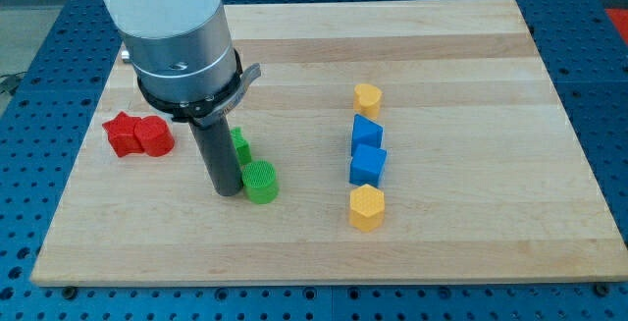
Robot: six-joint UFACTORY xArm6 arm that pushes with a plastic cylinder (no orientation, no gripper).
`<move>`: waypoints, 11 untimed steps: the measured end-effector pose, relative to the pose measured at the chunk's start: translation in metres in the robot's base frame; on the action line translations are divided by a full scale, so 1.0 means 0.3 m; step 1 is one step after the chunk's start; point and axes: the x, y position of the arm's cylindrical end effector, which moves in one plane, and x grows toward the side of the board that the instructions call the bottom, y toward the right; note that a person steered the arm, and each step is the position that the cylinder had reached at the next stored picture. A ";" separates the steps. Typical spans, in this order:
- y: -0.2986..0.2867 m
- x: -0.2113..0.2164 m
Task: Move the green star to the top left of the green circle
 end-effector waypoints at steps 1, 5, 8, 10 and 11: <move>-0.118 0.132; -0.134 -0.267; 0.018 -0.227; 0.024 -0.246; -0.072 -0.326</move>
